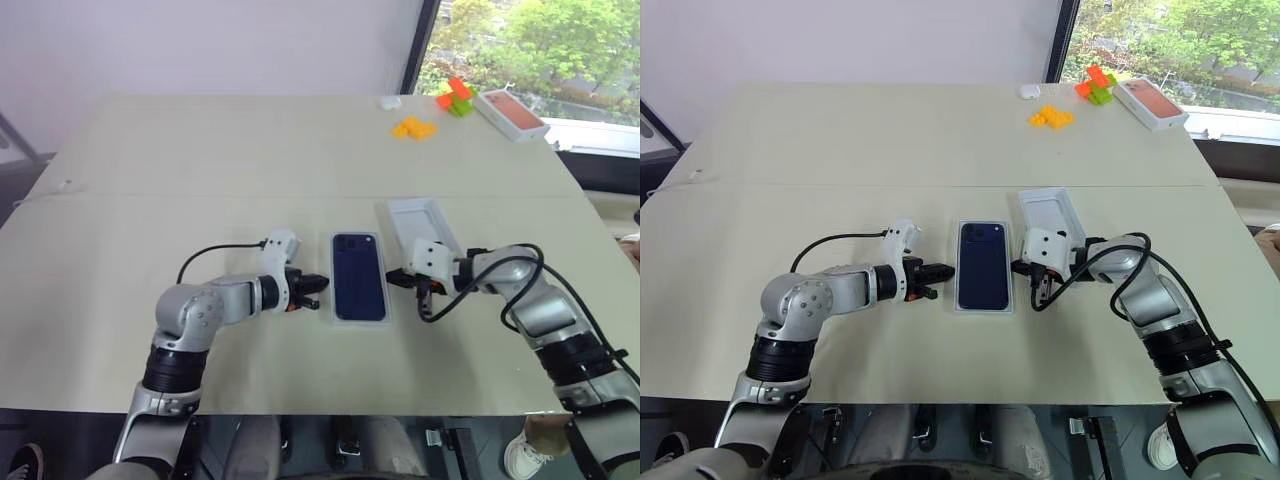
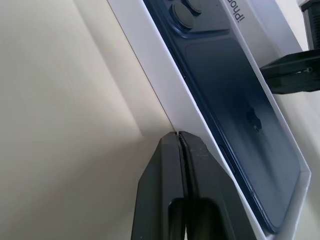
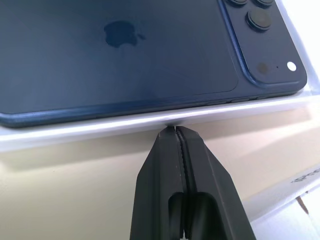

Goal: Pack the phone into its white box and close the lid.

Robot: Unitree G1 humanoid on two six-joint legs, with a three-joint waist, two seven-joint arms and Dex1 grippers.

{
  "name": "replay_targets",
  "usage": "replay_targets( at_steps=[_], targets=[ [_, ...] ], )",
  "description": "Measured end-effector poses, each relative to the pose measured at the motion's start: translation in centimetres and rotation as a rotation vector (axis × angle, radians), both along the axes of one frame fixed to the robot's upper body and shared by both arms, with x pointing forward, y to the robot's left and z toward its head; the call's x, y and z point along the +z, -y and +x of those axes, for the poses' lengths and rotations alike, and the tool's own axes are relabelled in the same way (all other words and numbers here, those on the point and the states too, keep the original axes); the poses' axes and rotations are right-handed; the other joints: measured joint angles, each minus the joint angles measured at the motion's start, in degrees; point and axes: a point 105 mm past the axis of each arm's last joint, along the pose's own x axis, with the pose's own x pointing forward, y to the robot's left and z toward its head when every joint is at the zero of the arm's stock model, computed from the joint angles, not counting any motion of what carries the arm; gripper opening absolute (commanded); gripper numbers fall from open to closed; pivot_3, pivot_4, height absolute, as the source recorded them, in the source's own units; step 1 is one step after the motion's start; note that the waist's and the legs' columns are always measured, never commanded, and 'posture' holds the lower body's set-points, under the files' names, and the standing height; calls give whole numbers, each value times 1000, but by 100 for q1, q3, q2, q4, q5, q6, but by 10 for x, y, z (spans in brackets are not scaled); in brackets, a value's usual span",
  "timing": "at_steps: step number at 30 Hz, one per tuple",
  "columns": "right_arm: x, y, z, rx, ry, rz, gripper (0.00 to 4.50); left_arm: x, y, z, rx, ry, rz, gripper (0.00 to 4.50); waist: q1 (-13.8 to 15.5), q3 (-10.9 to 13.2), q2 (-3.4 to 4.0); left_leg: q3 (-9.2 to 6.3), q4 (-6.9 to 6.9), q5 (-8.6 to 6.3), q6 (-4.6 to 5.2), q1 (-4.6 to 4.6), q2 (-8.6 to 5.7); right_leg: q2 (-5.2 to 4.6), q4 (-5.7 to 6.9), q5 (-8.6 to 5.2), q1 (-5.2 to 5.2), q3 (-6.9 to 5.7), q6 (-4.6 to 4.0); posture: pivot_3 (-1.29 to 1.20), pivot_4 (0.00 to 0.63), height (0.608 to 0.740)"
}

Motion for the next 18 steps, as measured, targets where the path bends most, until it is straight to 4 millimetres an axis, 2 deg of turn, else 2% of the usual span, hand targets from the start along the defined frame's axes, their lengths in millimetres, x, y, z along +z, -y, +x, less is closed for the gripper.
replay_targets(
  at_steps=[6,7,12,16,18],
  targets=[
    [15,8,5,-27,-5,23,3950,14,-5,3,11,32,-36,4382,-16,1,2,0,-5,0,0,0,1,2,0,0,-4,0,0,0,150,737],
    [18,9,5,-25,-6,17,4444,16,-7,4,15,40,-33,4500,-14,2,2,0,-5,0,0,0,1,2,0,0,-5,0,0,0,150,737],
    [38,11,4,12,19,-21,4444,29,-24,10,51,75,-9,4500,-9,3,2,1,-6,0,0,0,1,2,-1,-1,-4,0,1,0,150,737],
    [56,14,16,-31,73,-9,4444,36,-31,5,27,91,-17,4500,-9,5,1,1,-7,0,-1,0,1,2,-2,-1,-6,0,0,0,150,737],
    [63,18,25,-110,75,14,4444,43,-34,2,13,121,-19,4500,-10,5,1,1,-7,0,-1,-1,2,1,-2,0,-6,0,-1,0,150,737]
  ],
)
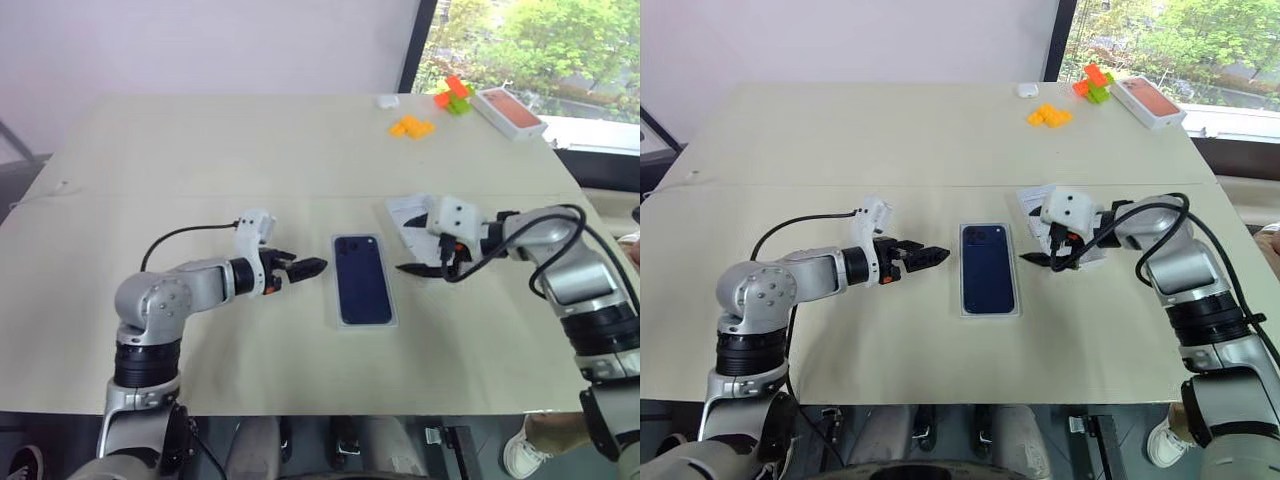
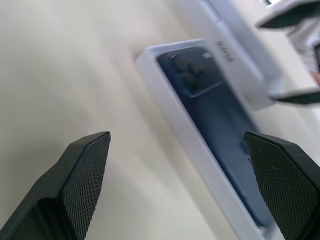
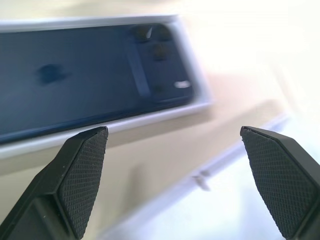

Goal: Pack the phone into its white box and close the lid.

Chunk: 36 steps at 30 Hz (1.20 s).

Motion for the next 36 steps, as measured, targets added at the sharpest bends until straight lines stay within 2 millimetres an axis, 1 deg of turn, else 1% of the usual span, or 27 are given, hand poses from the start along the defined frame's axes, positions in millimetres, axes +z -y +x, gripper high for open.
replay_targets(
  at_steps=[2,5,8,10,12,13,16,20,24,26,32,33,35,36],
  targets=[
    [2,4,10,-109,-20,35,4444,6,-4,-3,-11,33,-7,4500,-5,0,0,0,-1,0,-1,0,1,-1,0,1,0,0,-3,0,150,737],
    [-4,8,15,-216,-64,57,4444,15,-16,-6,-9,121,-3,4500,-5,1,2,0,-6,0,-2,-2,1,-1,0,7,-6,0,-15,0,150,737],
    [-8,10,20,-331,-75,59,4444,26,-40,-11,4,247,26,4500,-31,1,3,3,-11,1,-4,-3,2,-1,1,7,-12,1,-16,0,150,737],
    [-11,13,22,-410,-74,47,4444,32,-54,-19,-17,299,35,4500,-28,3,7,3,-13,0,-4,-5,2,-2,0,5,-16,1,-16,0,150,737],
    [-14,7,20,-447,-88,58,4444,34,-68,-27,-40,325,43,4500,-30,3,7,3,-12,0,-4,-11,3,-2,0,4,-22,1,-16,0,150,737],
    [-16,3,18,-450,-83,52,4444,34,-74,-34,-71,331,59,4500,-32,2,8,3,-12,0,-4,-26,3,-3,0,4,-36,1,-16,0,150,737],
    [-23,-1,16,-500,-104,60,4444,30,-87,-48,-118,341,94,4500,-32,1,10,3,-3,1,-3,-73,3,-5,2,6,-79,1,-16,0,150,737],
    [-29,-6,17,-560,-119,82,4444,28,-92,-58,-160,413,147,4500,-8,1,10,3,4,1,-2,-86,2,-7,2,11,-89,0,-23,0,150,737],
    [-32,-3,19,-615,-100,69,4444,34,-96,-61,-166,486,164,4500,-12,1,10,4,1,1,-1,-86,2,-7,2,4,-90,0,-11,0,150,737],
    [-36,-3,18,-638,-108,72,4444,33,-97,-62,-168,490,162,4500,-17,1,10,4,0,1,-1,-86,2,-6,2,3,-91,0,-9,0,150,737],
    [-35,-1,18,-663,-94,60,4444,30,-99,-68,-180,487,154,4500,-34,1,11,5,0,1,-1,-85,3,-3,3,2,-91,0,-7,0,150,737],
    [-35,-2,17,-667,-94,60,4215,30,-99,-68,-181,488,153,4500,-34,1,11,4,0,1,-1,-85,3,-3,3,2,-91,0,-7,0,150,737],
    [-36,-3,16,-668,-101,60,3608,30,-98,-68,-183,492,153,4500,-32,1,11,4,0,1,-1,-85,3,-3,3,2,-91,0,-7,0,150,737],
    [-37,-3,15,-669,-104,60,3034,30,-98,-68,-183,492,154,4500,-32,1,11,5,0,1,0,-85,3,-3,2,2,-91,0,-7,0,150,737]
  ],
)
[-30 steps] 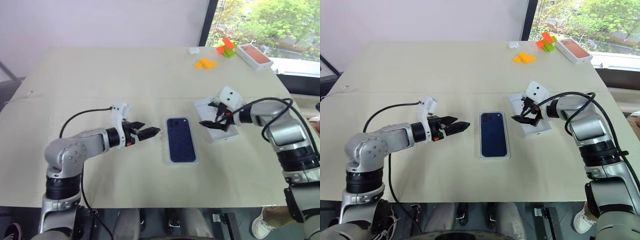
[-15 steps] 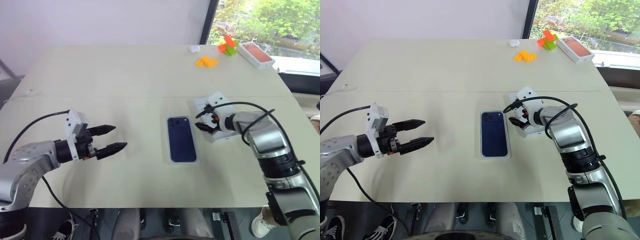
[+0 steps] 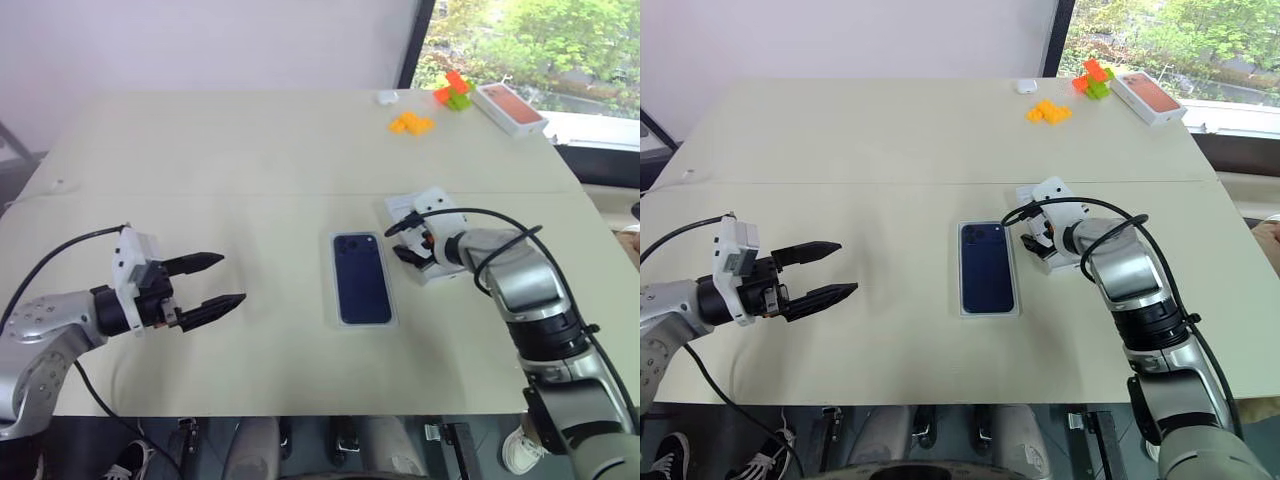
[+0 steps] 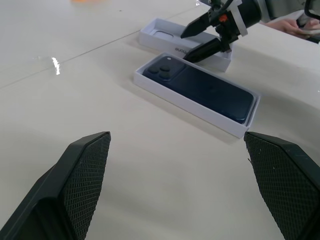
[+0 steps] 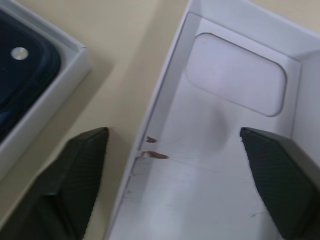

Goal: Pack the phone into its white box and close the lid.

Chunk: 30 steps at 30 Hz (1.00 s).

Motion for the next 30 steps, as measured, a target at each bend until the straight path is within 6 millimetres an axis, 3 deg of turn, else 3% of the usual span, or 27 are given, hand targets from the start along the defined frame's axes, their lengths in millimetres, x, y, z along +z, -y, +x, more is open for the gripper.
replay_targets(
  at_steps=[6,13,16,20,23,27,30],
  targets=[
    [-3,-3,-1,-3,2,-10,41,2,0,1,3,8,0,4500,1,0,0,0,0,0,0,0,0,0,0,0,0,0,1,0,150,737],
    [-2,-3,3,-37,18,4,41,5,1,4,9,17,-3,4500,-23,0,-1,0,0,0,0,1,1,3,1,0,0,0,1,0,150,737],
    [11,-7,12,-44,67,57,41,9,3,9,28,35,-9,4500,-31,0,1,2,-1,0,0,0,1,3,1,0,0,0,1,0,150,737],
    [56,-34,20,16,139,357,41,10,2,17,69,45,-33,4500,-94,0,0,2,-2,1,0,0,4,7,3,1,-1,0,1,0,150,737],
    [82,-57,13,98,97,631,41,10,-3,25,110,32,-45,4500,-113,0,0,2,-5,1,0,0,7,7,4,6,-1,0,-7,0,150,737],
    [103,-82,-3,203,-41,915,41,8,-6,30,143,15,-54,4500,-119,1,2,2,-4,1,0,0,7,5,6,14,-1,0,-21,0,150,737],
    [108,-99,-19,296,-162,1020,41,7,-2,35,157,7,-76,4500,-107,-2,-1,1,-3,1,0,0,6,4,5,15,1,0,-22,0,150,737]
  ],
)
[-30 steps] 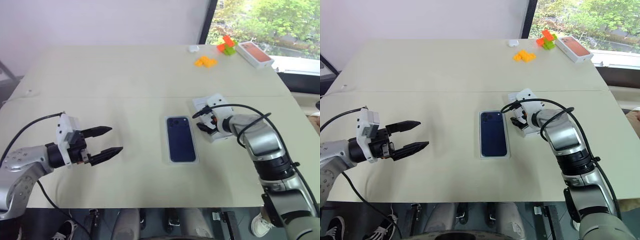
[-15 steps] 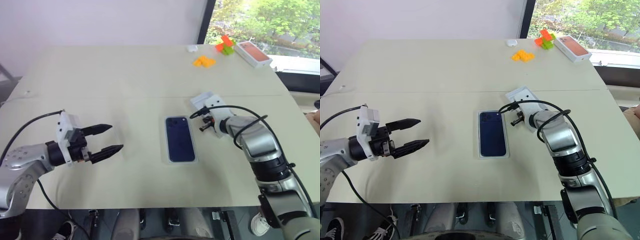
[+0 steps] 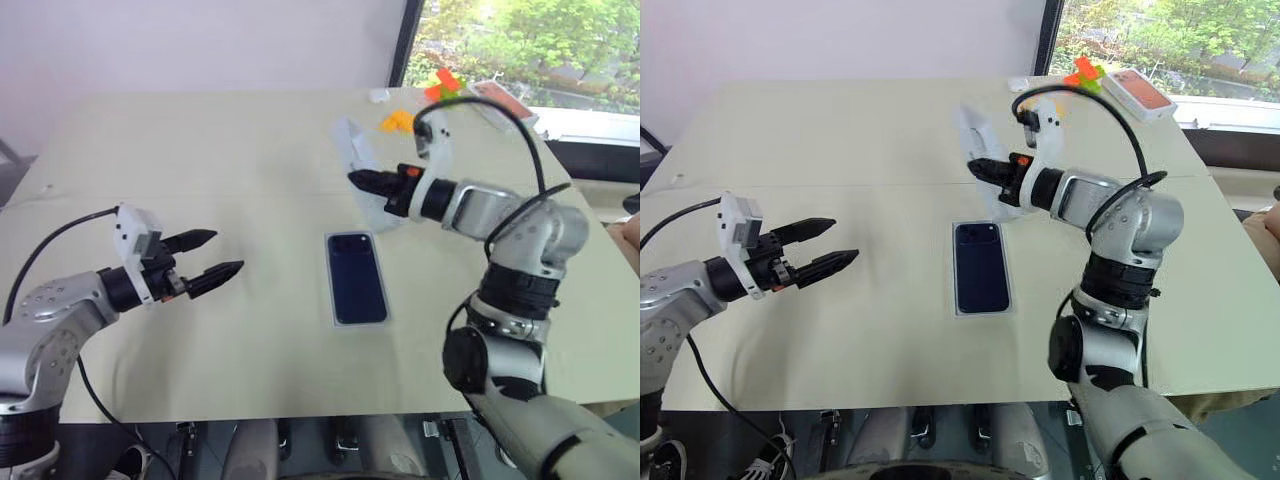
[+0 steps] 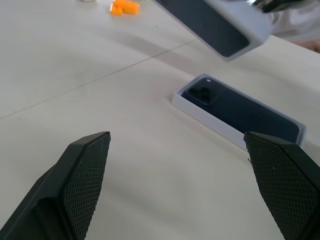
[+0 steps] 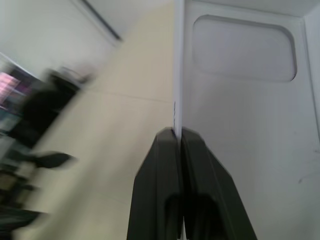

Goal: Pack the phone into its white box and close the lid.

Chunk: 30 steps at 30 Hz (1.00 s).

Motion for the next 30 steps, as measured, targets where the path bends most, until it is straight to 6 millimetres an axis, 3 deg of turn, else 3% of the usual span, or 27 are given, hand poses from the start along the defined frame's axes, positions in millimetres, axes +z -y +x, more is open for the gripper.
replay_targets(
  at_steps=[4,9,18,23,25,27,30],
  targets=[
    [-4,-28,-12,117,-83,158,41,3,4,7,23,8,-30,4500,-27,1,2,1,0,0,0,1,0,0,3,0,0,0,0,0,150,737],
    [-10,-45,-15,132,-184,283,41,2,8,9,41,-15,-77,4500,-30,1,3,1,-2,0,0,0,-1,0,3,0,0,0,0,0,150,737],
    [-11,-43,-19,69,-245,275,41,-2,12,11,70,-39,-112,4500,-36,1,3,1,-1,1,1,-1,-2,0,3,0,0,0,2,0,150,737],
    [-6,-59,-30,93,-255,254,41,-4,18,14,71,-43,-119,4500,-46,0,2,2,-4,1,2,-1,-1,3,2,-10,-1,0,20,0,150,737],
    [-29,-58,-38,82,-347,293,41,-5,20,13,63,-47,-119,4500,-26,-30,-24,-1,-7,-2,6,5,-1,3,-1,-11,9,0,22,0,150,737],
    [-62,-57,-41,36,-496,305,41,-6,20,13,64,-49,-117,4500,-27,-16,-3,2,2,-3,7,-14,-4,0,-3,-6,-5,2,32,0,150,737],
    [-57,-57,-42,37,-501,298,41,-6,21,13,58,-51,-115,4500,-52,-12,4,6,10,-2,11,-8,-4,1,-3,-3,-2,7,43,0,150,737]
  ],
)
